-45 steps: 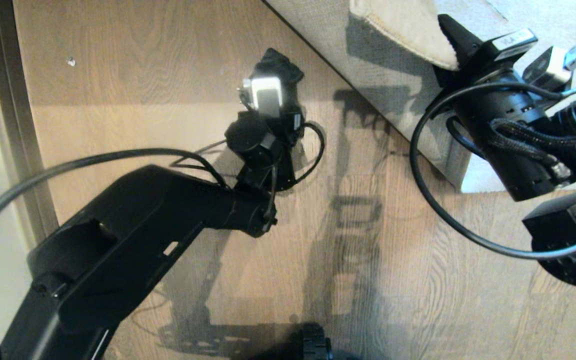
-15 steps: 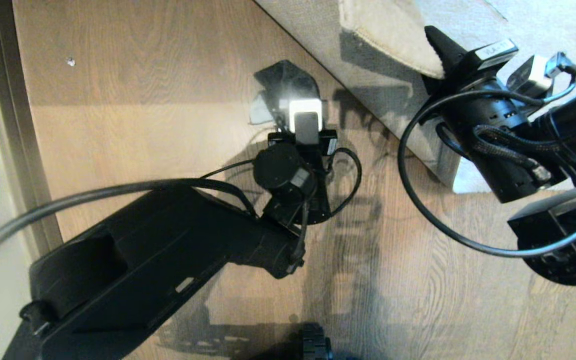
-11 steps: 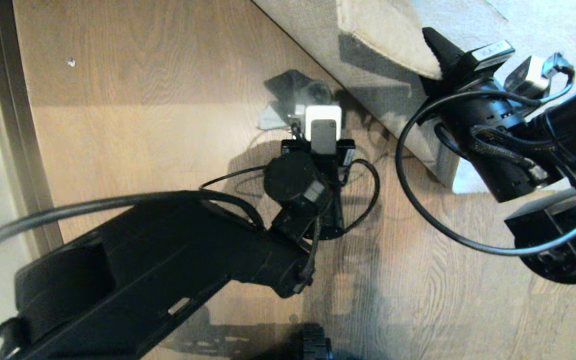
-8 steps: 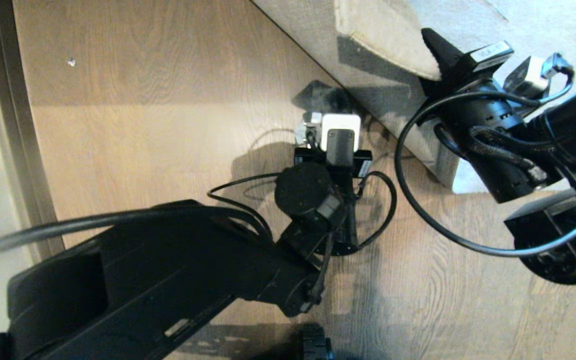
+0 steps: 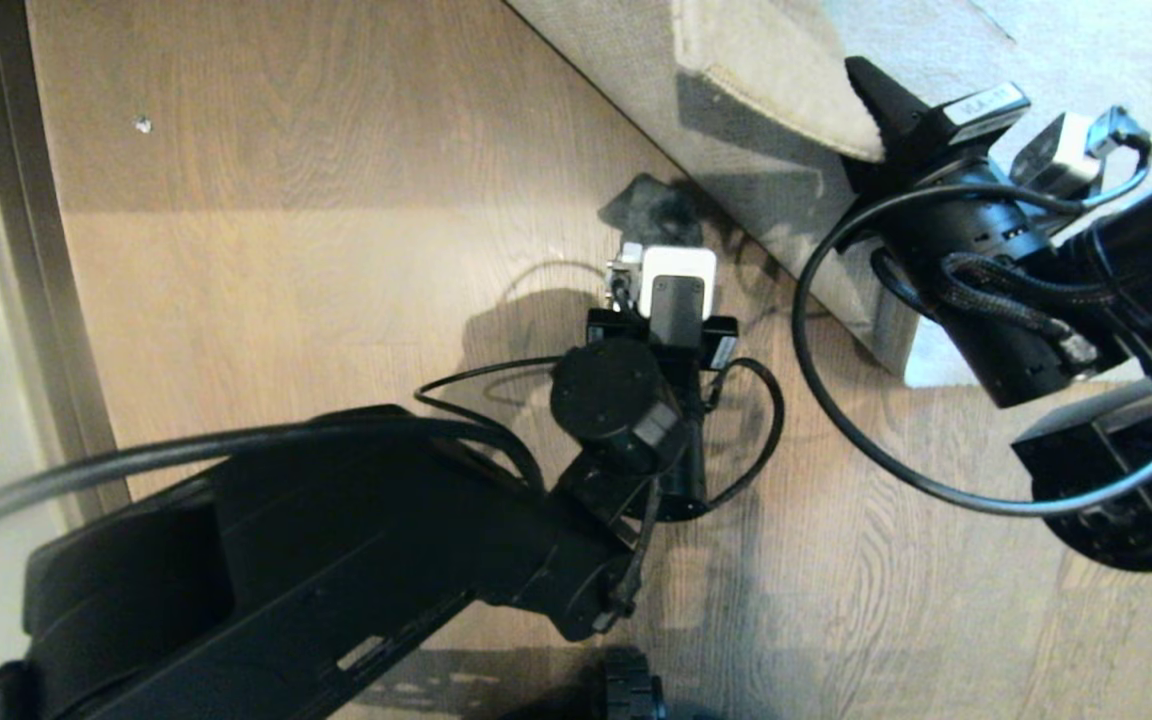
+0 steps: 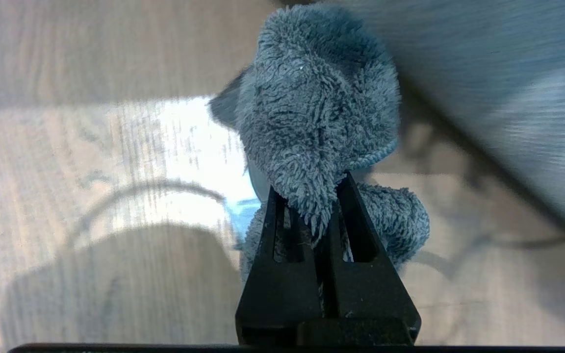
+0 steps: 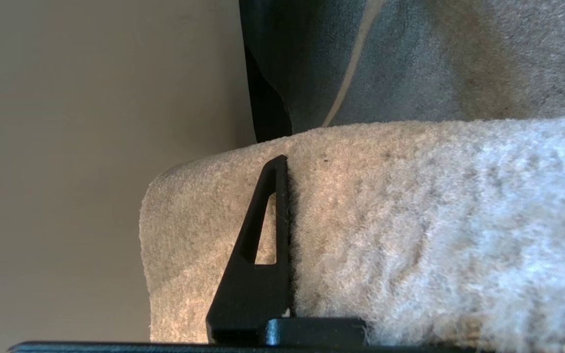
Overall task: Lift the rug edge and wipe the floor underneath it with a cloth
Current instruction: Wipe the floor under the carpet with a rag
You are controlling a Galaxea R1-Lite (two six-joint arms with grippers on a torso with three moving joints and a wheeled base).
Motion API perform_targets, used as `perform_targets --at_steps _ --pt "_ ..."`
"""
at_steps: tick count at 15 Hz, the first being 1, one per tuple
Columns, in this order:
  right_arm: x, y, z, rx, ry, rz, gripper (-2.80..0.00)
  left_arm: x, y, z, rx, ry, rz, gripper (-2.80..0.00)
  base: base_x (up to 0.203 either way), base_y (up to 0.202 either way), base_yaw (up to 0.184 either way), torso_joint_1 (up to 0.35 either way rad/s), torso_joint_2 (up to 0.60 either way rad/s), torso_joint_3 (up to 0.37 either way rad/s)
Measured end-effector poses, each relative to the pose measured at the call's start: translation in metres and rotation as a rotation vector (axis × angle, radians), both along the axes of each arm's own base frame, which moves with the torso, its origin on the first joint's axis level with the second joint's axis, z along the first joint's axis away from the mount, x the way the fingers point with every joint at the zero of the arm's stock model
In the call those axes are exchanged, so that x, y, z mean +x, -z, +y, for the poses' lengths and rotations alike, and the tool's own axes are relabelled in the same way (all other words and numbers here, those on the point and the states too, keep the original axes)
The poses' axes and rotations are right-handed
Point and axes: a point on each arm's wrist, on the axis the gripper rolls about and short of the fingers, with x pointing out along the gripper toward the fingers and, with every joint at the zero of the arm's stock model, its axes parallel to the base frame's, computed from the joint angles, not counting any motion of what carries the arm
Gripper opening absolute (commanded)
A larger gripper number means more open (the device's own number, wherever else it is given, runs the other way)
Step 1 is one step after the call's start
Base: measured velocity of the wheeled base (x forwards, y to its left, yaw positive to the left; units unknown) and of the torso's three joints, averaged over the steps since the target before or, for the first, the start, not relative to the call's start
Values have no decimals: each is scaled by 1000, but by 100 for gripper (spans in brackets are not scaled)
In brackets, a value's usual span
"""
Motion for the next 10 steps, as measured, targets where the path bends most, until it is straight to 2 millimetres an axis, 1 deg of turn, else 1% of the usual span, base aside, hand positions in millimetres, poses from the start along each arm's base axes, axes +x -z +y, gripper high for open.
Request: perform_targets --at_steps 2,4,8,10 --pt "0 0 0 -1 2 2 -280 14 4 10 -4 -30 5 -280 0 0 0 0 0 0" --pt "1 1 0 -2 2 4 -280 33 9 25 -6 -76 13 -280 0 0 0 0 0 0" --pt "1 2 1 -4 3 7 -280 73 20 62 0 -172 22 -280 0 0 0 0 0 0" --pt "1 4 0 -6 4 11 -280 92 25 84 6 -223 22 -280 0 0 0 0 0 0"
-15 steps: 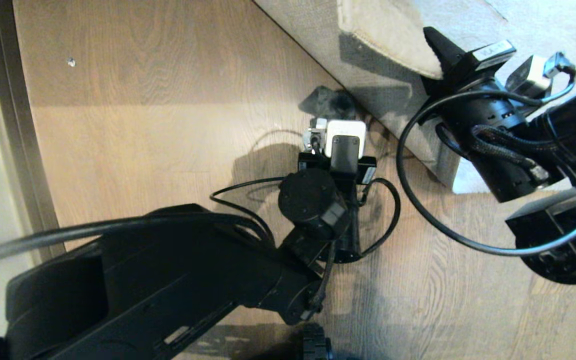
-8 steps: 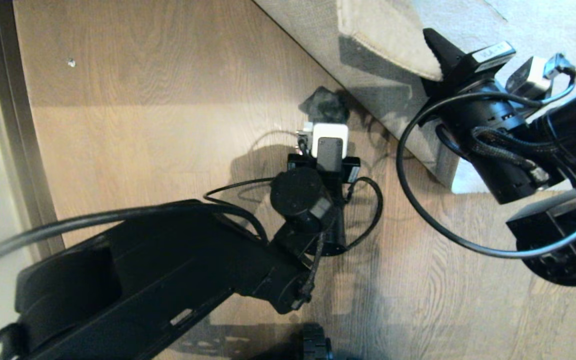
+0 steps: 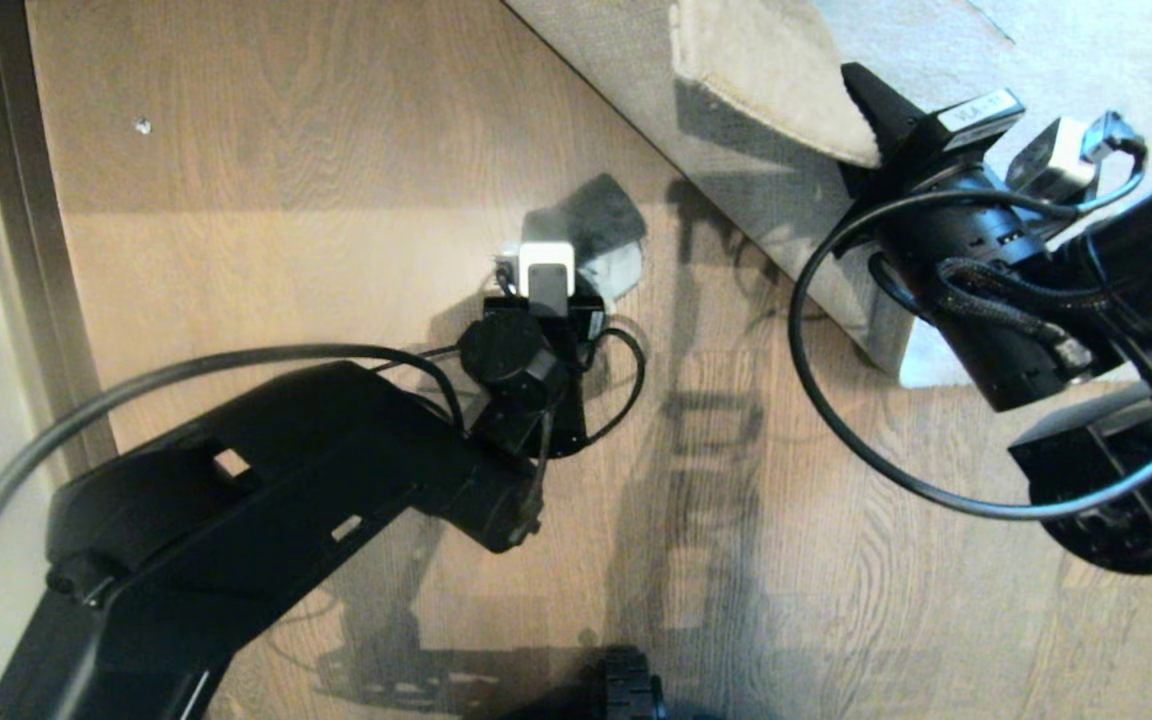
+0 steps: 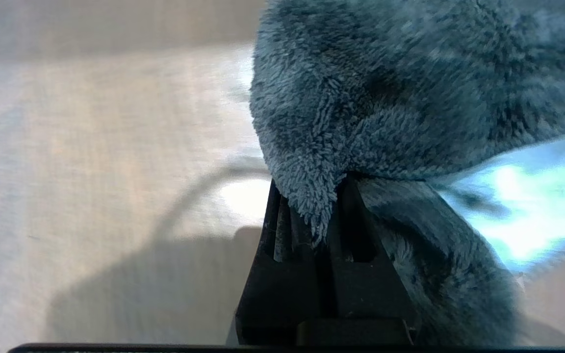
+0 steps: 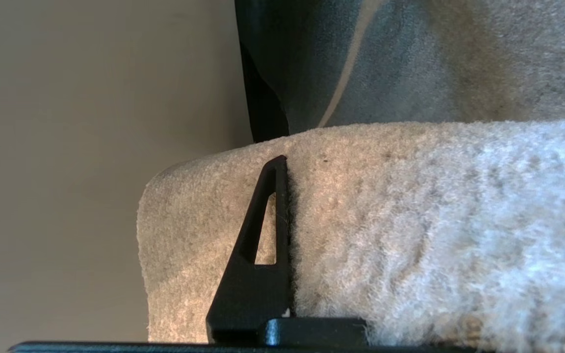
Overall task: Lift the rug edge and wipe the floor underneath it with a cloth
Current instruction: Wipe the floor under the carpet with a rag
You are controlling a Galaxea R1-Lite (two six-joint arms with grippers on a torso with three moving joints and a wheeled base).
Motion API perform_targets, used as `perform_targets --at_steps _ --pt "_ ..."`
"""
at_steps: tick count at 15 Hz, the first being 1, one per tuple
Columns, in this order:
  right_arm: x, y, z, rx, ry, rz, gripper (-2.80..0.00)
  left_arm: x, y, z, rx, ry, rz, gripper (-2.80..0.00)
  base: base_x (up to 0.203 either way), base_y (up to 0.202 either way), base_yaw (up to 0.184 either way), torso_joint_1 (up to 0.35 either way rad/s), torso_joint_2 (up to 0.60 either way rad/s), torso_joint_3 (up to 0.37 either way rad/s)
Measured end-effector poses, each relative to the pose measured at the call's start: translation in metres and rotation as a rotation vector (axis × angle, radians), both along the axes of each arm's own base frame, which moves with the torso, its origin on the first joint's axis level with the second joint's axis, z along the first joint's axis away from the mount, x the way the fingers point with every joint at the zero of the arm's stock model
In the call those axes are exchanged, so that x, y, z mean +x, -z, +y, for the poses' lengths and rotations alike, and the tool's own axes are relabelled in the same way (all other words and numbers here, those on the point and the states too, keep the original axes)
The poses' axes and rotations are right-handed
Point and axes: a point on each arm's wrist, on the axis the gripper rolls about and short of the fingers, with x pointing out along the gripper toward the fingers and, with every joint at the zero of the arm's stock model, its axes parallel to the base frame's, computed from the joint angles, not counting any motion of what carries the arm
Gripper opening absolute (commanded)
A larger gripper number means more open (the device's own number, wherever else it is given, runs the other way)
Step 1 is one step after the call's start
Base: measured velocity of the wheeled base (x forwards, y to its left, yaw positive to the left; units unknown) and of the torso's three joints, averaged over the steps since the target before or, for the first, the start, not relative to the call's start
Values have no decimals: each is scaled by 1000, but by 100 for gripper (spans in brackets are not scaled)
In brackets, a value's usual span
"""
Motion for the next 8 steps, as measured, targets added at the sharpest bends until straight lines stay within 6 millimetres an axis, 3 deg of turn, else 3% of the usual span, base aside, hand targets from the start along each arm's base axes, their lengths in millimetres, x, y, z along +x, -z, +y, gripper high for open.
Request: perform_targets --at_steps 5,8 --pt "0 0 0 -1 1 2 -280 36 2 55 -7 -114 -17 -280 0 0 0 0 0 0" --pt "0 0 0 -1 0 2 -280 53 -12 89 -27 -189 -63 -280 0 0 0 0 0 0"
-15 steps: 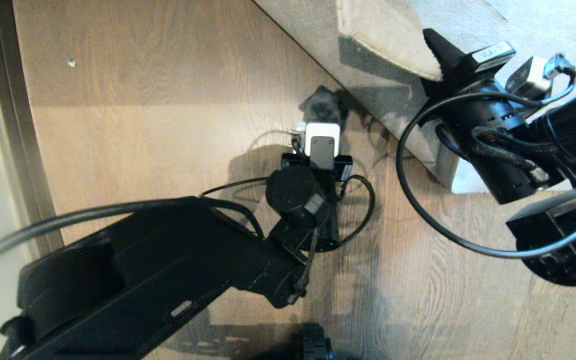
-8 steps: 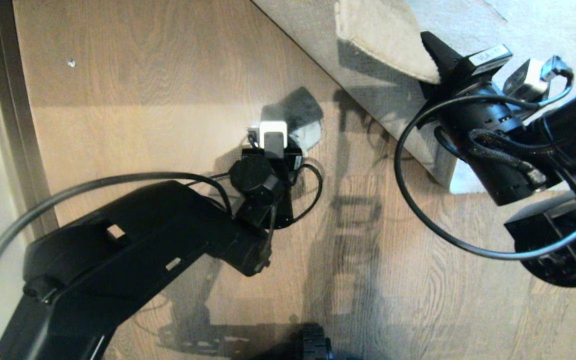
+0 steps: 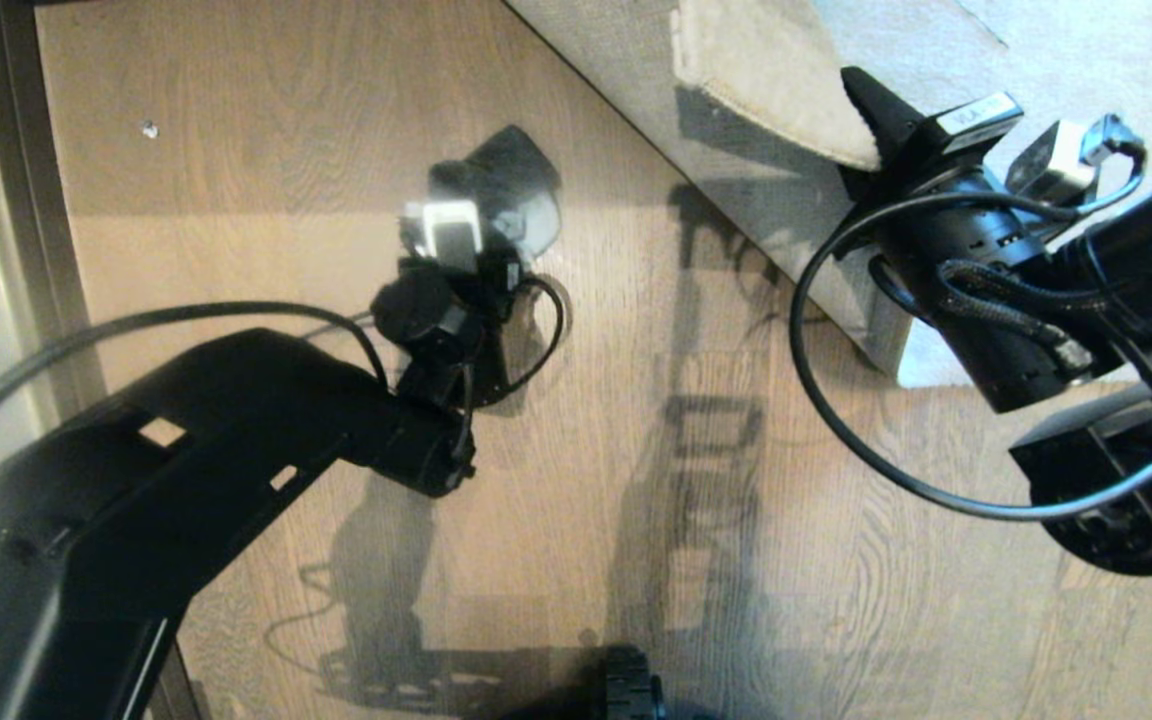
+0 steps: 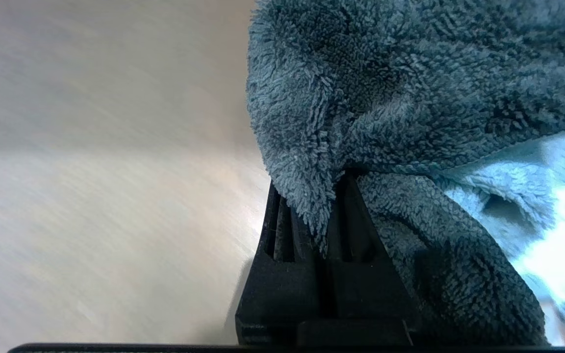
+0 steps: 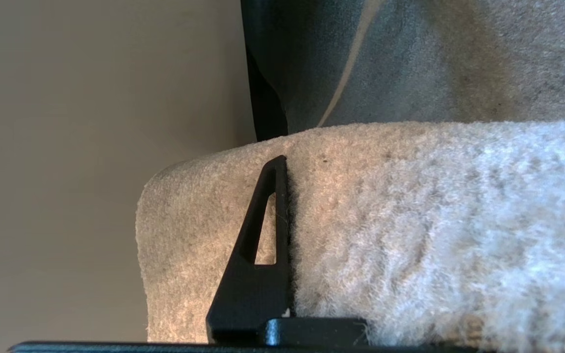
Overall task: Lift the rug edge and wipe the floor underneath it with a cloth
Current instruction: Wipe the floor under the carpet with a rag
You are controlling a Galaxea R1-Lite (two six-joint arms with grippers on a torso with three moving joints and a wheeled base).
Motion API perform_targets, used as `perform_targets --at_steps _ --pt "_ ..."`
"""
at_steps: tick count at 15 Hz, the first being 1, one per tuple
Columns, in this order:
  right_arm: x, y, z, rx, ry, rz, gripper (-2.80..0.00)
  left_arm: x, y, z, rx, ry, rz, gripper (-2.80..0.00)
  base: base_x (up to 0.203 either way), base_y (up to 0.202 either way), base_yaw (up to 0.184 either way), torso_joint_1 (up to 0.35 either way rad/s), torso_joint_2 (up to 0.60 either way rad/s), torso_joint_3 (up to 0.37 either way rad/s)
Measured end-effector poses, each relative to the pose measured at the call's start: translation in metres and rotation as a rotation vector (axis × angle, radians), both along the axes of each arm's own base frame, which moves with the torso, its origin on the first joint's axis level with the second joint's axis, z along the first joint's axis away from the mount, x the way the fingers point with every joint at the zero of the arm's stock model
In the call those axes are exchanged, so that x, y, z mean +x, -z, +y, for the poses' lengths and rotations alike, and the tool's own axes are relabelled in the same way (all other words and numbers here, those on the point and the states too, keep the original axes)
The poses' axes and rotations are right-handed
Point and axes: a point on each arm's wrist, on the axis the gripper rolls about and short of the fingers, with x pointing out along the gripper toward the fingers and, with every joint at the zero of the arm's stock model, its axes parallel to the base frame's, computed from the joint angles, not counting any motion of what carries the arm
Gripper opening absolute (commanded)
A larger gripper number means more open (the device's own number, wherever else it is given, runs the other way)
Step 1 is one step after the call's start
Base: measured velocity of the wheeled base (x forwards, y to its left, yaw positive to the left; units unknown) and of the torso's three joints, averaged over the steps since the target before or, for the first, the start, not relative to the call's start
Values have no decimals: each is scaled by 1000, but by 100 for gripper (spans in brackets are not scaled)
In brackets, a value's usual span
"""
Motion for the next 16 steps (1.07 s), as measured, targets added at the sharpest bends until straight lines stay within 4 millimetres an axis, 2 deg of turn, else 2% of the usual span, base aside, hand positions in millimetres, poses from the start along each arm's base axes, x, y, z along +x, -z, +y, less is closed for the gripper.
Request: perform_targets --at_steps 5,8,13,16 --pt "-1 -1 -1 2 0 -3 -280 21 -30 55 -20 -128 -51 -280 0 0 0 0 0 0" --pt "-3 -3 -1 4 -2 -8 -280 23 -43 83 -25 -188 -71 -280 0 0 0 0 0 0" --pt "-6 -5 -3 7 -4 -14 -280 15 -60 108 -27 -237 -84 -280 0 0 0 0 0 0" --pt "-8 -5 -4 6 -4 -14 -280 0 -58 120 3 -205 -52 -280 0 0 0 0 0 0"
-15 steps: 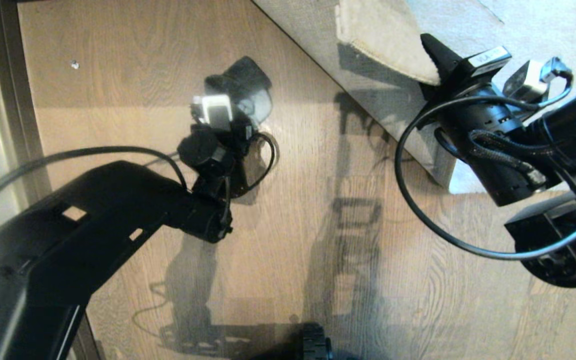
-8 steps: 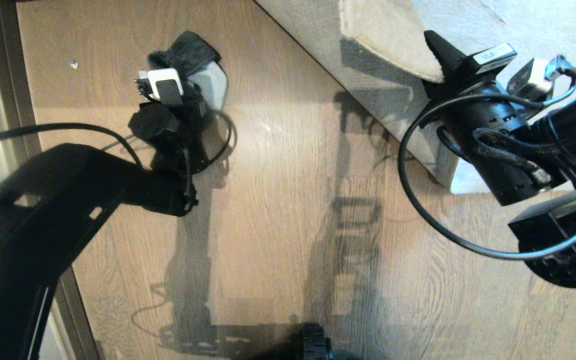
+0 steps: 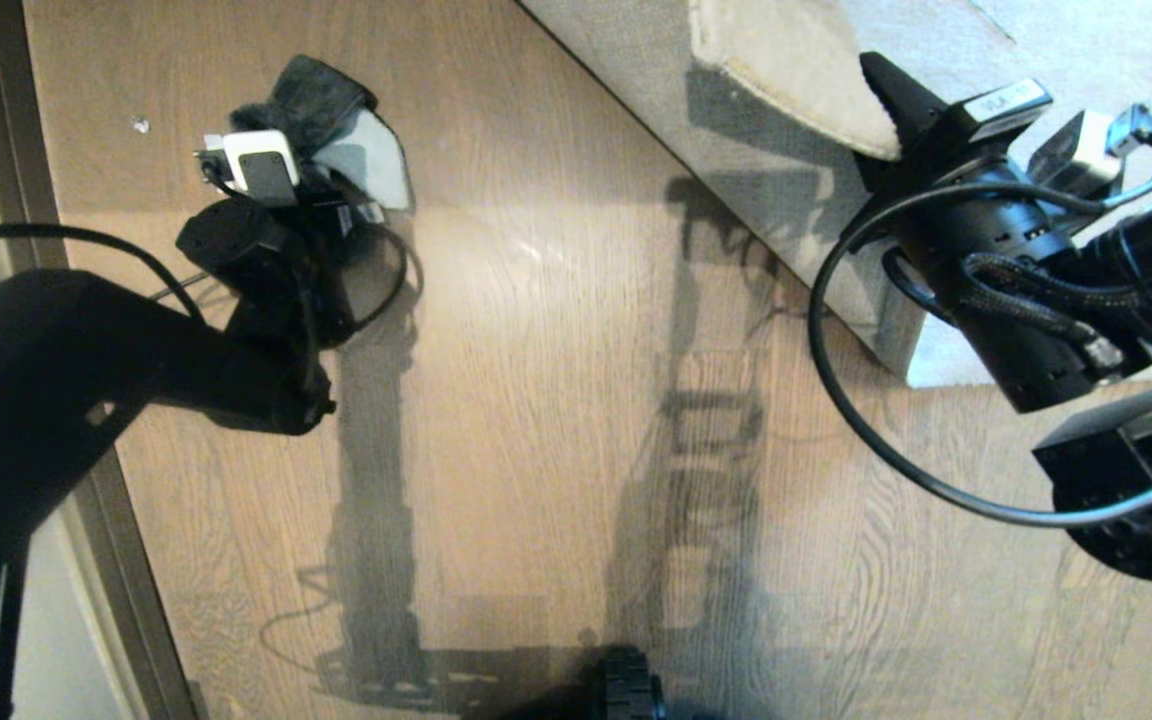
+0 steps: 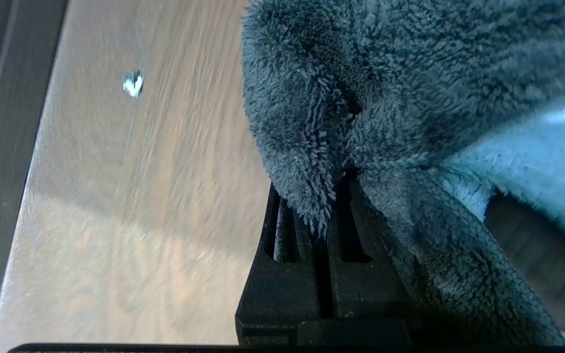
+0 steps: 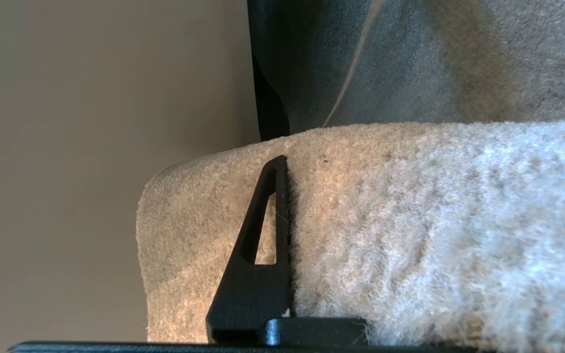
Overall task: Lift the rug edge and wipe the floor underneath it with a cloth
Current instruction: Wipe the floor under the carpet with a rag
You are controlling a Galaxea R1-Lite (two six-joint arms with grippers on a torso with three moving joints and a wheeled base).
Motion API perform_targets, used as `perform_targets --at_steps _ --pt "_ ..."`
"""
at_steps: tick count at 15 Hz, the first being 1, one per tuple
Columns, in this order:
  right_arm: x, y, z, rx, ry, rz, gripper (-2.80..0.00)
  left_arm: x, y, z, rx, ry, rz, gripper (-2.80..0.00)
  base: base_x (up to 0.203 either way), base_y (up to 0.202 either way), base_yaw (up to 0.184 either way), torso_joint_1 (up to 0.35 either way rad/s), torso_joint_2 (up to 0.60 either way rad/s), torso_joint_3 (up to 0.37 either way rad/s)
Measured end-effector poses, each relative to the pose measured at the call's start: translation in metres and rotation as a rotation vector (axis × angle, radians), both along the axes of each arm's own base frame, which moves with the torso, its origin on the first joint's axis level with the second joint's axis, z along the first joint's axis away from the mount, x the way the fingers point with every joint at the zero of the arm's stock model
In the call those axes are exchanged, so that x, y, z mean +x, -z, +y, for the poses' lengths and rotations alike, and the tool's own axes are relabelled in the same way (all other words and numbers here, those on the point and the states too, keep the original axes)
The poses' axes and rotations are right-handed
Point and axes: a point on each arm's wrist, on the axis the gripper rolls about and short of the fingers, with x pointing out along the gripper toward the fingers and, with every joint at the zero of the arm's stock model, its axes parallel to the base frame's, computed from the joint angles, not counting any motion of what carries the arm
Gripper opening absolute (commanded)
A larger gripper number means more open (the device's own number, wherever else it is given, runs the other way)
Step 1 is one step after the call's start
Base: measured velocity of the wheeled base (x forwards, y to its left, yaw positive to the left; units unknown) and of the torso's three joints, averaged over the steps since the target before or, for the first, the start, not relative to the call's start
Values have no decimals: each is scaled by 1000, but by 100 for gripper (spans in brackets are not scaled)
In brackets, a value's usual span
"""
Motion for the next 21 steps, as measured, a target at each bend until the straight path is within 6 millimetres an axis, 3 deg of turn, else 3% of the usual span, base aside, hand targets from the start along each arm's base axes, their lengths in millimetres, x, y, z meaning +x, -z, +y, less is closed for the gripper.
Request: perform_targets --at_steps 3,6,16,21 --pt "-3 1 -2 -3 -2 4 -280 -24 5 8 17 45 55 -280 0 0 0 0 0 0" --pt "-6 0 -3 -1 -3 2 -280 -62 19 15 42 100 166 -280 0 0 0 0 0 0" --pt "-20 10 -11 -25 -6 43 -280 -249 80 39 78 241 551 -280 0 0 0 0 0 0" --pt "-22 9 -13 -20 -6 43 -280 -285 79 43 47 274 590 -280 0 0 0 0 0 0"
